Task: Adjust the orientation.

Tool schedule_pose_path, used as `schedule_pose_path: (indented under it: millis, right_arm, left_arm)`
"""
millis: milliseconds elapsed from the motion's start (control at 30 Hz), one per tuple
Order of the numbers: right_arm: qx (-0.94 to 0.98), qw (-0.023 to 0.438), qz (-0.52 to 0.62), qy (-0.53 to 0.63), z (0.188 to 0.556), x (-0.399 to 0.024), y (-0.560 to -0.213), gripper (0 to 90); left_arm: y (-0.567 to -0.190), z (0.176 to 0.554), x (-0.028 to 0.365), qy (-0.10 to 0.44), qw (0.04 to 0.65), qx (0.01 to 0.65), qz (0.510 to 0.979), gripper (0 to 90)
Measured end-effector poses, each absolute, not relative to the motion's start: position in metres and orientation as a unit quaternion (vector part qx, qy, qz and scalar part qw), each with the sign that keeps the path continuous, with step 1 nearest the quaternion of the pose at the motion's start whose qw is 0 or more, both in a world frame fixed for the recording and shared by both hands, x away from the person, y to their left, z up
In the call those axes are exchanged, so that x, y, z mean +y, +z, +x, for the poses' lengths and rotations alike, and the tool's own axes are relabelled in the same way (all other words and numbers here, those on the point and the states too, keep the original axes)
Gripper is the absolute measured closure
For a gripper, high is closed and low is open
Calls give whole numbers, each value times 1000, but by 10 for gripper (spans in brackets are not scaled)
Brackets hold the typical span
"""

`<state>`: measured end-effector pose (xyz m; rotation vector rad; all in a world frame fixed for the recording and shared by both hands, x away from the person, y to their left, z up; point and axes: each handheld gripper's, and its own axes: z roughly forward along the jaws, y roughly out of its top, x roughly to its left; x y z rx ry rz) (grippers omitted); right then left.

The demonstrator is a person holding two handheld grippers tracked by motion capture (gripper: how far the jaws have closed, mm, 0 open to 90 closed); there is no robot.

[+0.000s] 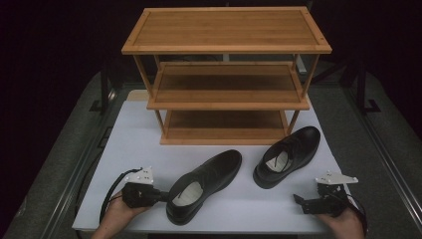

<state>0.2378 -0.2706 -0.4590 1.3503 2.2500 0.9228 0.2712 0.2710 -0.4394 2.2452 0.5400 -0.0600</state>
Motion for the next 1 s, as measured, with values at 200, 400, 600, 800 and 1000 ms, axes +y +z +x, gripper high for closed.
schedule_pose_path:
  millis: [200,400,600,800,1000]
  right_arm:
    - [796,179,478,326,238,-271,-459,0]
    - [796,179,478,326,238,-271,-459,0]
    - [796,179,478,326,238,-271,-459,0]
    - [796,179,478,326,238,-271,-459,0]
    - [796,179,478,326,238,-271,-459,0]
  left_arm:
    - [-439,268,262,-34,403,198,893,900]
    - [-439,265,251,-43,401,180,897,900]
    - [-438,263,241,-43,402,168,899,900]
    - [-438,263,231,-46,402,156,901,900]
    - [-439,262,220,-55,403,143,902,900]
